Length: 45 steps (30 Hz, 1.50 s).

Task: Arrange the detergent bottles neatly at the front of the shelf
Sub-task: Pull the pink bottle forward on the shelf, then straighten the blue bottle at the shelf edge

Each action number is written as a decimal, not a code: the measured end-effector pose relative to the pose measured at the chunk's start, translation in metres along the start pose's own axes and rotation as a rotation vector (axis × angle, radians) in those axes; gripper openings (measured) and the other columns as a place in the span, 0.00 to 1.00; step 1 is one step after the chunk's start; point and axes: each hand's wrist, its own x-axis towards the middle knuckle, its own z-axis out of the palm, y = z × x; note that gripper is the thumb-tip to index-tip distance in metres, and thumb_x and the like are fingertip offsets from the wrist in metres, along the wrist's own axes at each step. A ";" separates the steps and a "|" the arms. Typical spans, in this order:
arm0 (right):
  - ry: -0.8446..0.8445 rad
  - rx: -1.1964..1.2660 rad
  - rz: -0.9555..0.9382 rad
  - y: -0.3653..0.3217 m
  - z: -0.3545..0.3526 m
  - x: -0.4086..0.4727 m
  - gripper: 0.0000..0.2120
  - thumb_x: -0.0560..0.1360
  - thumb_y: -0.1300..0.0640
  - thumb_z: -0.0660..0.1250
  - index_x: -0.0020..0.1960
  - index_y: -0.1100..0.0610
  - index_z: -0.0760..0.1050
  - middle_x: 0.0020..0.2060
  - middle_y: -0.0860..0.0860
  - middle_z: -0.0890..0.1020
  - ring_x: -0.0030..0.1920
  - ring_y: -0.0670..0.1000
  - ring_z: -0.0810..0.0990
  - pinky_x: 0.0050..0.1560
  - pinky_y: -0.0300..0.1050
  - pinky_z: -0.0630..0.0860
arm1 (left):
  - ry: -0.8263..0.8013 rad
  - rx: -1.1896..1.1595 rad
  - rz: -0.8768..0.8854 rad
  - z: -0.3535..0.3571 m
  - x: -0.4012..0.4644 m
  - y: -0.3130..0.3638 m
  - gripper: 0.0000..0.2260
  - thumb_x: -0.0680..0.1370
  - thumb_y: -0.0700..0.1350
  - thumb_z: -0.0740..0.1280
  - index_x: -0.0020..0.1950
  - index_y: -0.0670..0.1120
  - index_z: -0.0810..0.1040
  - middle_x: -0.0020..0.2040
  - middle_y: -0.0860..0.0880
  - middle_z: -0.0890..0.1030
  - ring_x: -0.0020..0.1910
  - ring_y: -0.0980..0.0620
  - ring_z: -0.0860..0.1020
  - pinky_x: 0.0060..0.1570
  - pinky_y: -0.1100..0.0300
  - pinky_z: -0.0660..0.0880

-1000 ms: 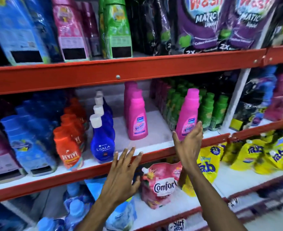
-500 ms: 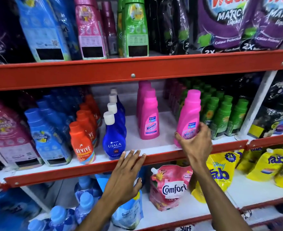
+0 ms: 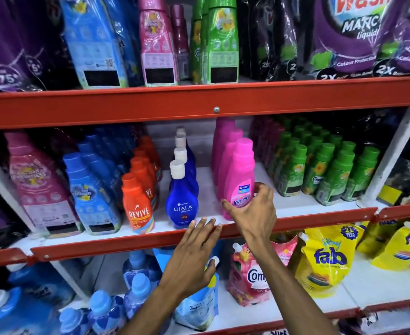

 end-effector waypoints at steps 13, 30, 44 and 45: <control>0.035 0.033 -0.016 -0.006 -0.002 -0.020 0.46 0.59 0.35 0.79 0.66 0.58 0.65 0.60 0.57 0.74 0.60 0.59 0.75 0.56 0.56 0.78 | 0.295 -0.200 0.054 -0.015 -0.011 -0.021 0.22 0.75 0.46 0.66 0.70 0.45 0.75 0.69 0.47 0.78 0.71 0.49 0.72 0.75 0.52 0.62; -0.485 0.303 -0.263 -0.035 0.038 -0.052 0.25 0.73 0.60 0.67 0.69 0.54 0.71 0.61 0.49 0.82 0.59 0.49 0.82 0.61 0.51 0.79 | 0.492 -0.585 -0.575 -0.043 0.000 -0.048 0.20 0.76 0.39 0.72 0.68 0.43 0.77 0.52 0.52 0.86 0.49 0.58 0.84 0.54 0.67 0.78; -0.506 0.341 -0.164 -0.027 0.044 -0.044 0.19 0.74 0.65 0.69 0.63 0.54 0.74 0.51 0.48 0.85 0.49 0.39 0.82 0.45 0.27 0.76 | 0.472 -0.759 -0.612 -0.035 0.011 -0.057 0.16 0.77 0.34 0.71 0.65 0.41 0.78 0.52 0.52 0.85 0.46 0.71 0.81 0.50 0.71 0.80; -0.506 0.346 -0.158 -0.026 0.045 -0.044 0.18 0.74 0.65 0.69 0.62 0.54 0.75 0.51 0.49 0.85 0.49 0.40 0.82 0.45 0.28 0.76 | 0.475 -0.766 -0.617 -0.034 0.012 -0.057 0.16 0.77 0.35 0.71 0.65 0.41 0.79 0.52 0.51 0.86 0.46 0.67 0.82 0.52 0.66 0.82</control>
